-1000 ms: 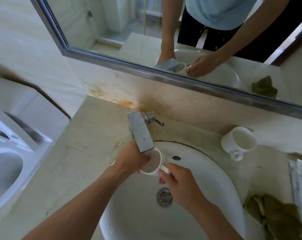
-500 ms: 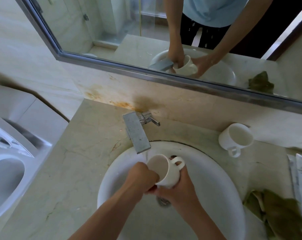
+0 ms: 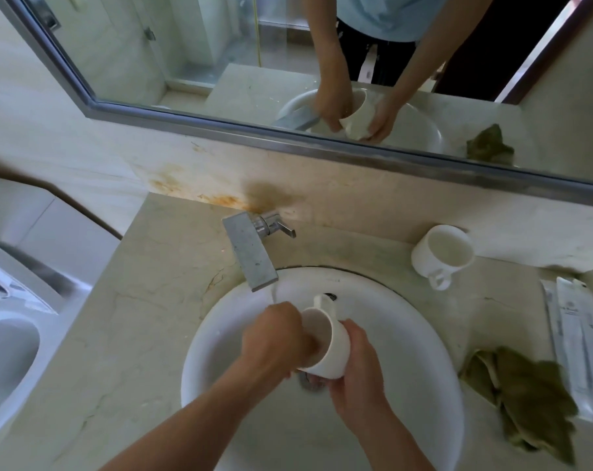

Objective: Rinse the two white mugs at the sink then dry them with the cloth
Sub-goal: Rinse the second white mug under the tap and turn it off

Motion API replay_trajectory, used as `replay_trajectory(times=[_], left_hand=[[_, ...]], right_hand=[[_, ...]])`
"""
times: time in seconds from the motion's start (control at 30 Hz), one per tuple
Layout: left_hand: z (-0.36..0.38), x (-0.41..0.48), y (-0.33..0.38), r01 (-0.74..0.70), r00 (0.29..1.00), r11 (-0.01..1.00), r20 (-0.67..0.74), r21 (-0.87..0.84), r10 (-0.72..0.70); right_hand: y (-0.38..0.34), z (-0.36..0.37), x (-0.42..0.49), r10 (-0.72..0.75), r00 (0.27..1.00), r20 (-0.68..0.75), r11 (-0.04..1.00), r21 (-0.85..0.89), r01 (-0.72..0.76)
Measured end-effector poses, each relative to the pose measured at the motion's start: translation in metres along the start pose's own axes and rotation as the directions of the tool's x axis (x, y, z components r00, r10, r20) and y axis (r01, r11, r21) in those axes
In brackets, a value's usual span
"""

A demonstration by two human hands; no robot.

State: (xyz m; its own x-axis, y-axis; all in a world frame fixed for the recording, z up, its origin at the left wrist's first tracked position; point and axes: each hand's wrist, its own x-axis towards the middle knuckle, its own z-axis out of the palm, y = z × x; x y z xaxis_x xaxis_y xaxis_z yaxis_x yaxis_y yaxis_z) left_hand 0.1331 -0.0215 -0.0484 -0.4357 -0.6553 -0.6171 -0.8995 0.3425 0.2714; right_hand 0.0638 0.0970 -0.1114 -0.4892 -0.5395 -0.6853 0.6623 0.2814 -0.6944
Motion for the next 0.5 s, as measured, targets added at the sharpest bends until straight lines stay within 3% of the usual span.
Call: replay_trajectory(times=[0.07,0.13,0.2,0.27,0.33,0.43,0.5], left_hand=[[-0.011,-0.002,0.006,-0.083,0.993,0.979,-0.071,0.185,0.098],[-0.018,0.0,0.006,-0.06,0.996,0.984,-0.05,0.167,0.07],[-0.023,0.002,0.009,0.058,0.997,0.998,0.05,0.014,-0.059],[-0.027,0.002,0.016,0.2,0.96,0.977,0.215,-0.079,-0.179],[-0.029,0.003,0.021,0.227,0.948,0.968,0.254,-0.108,-0.194],[-0.024,0.003,0.015,0.08,0.997,0.997,0.016,-0.004,-0.08],[-0.022,-0.005,0.01,-0.062,0.979,0.946,-0.165,0.319,0.12]], right_hand=[[-0.013,0.0,0.0,0.138,0.988,0.068,0.989,0.044,-0.142],[-0.026,0.003,-0.002,0.178,0.98,0.095,0.984,0.001,-0.178],[-0.035,0.006,-0.003,0.065,0.99,0.126,0.998,-0.017,-0.064],[-0.038,0.007,-0.005,-0.138,0.981,0.138,0.99,-0.005,0.14],[-0.04,0.01,-0.013,-0.239,0.967,0.088,0.971,0.002,0.24],[-0.05,0.01,-0.018,-0.165,0.986,0.028,0.985,-0.043,0.166],[-0.059,0.006,-0.015,-0.042,0.998,0.052,0.986,-0.16,0.049]])
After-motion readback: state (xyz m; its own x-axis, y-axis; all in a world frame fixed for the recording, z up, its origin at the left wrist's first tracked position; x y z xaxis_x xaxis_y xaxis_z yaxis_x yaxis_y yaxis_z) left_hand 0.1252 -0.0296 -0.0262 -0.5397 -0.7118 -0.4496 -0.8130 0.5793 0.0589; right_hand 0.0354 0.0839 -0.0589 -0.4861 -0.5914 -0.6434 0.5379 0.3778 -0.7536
